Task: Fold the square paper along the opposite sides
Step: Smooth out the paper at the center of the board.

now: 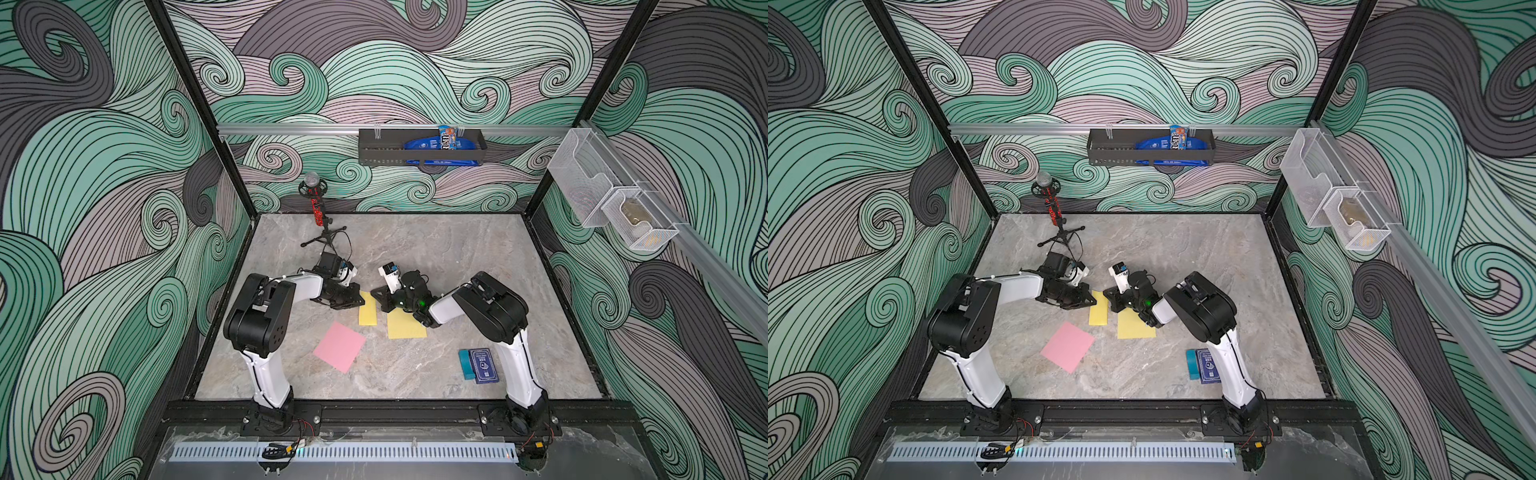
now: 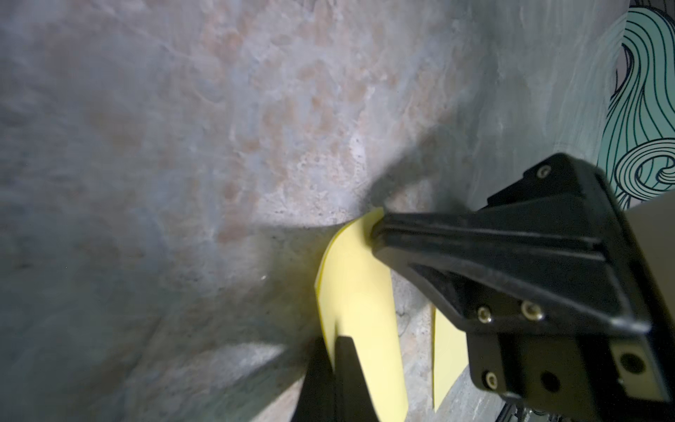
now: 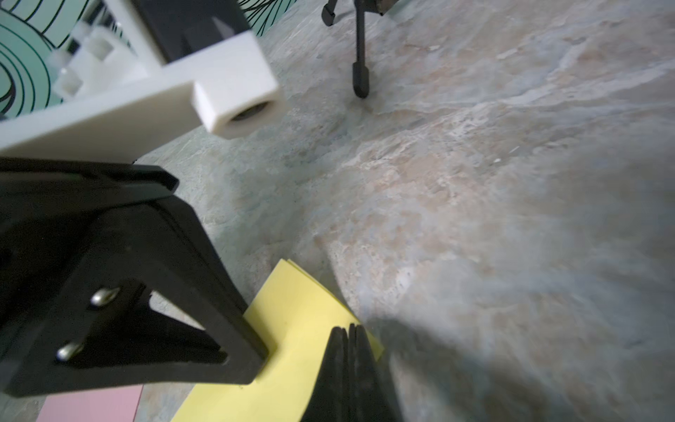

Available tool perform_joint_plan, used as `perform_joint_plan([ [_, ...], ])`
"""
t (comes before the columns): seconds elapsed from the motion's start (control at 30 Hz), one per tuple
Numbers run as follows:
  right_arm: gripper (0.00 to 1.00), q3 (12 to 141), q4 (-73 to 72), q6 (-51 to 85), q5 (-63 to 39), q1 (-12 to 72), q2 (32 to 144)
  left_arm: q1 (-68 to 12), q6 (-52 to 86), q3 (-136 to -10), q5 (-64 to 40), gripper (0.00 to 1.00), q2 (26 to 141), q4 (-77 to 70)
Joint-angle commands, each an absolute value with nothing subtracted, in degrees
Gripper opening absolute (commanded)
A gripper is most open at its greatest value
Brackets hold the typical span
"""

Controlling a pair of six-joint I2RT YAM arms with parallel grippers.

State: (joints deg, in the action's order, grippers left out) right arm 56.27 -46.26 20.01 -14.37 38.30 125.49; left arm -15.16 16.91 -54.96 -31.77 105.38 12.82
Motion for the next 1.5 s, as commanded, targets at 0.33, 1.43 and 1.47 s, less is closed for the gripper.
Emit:
perform_joint_plan([
  [0.33,0.06,48.0,-50.8,6.7,-16.5,42.7,114.4,-14.5,16.3,-54.5,-24.9,0.0,106.5,16.5],
  [1.43,0.09,38.5,-37.1,-5.0,-5.9,49.4,114.1,-13.2,17.8,-55.0,-22.6,0.0,106.4,17.1],
  [1.47,0.09,38.2,-36.8,-5.3,-5.5,49.7,113.8,-13.2,17.8,-54.9,-22.6,0.0,106.3,17.1],
])
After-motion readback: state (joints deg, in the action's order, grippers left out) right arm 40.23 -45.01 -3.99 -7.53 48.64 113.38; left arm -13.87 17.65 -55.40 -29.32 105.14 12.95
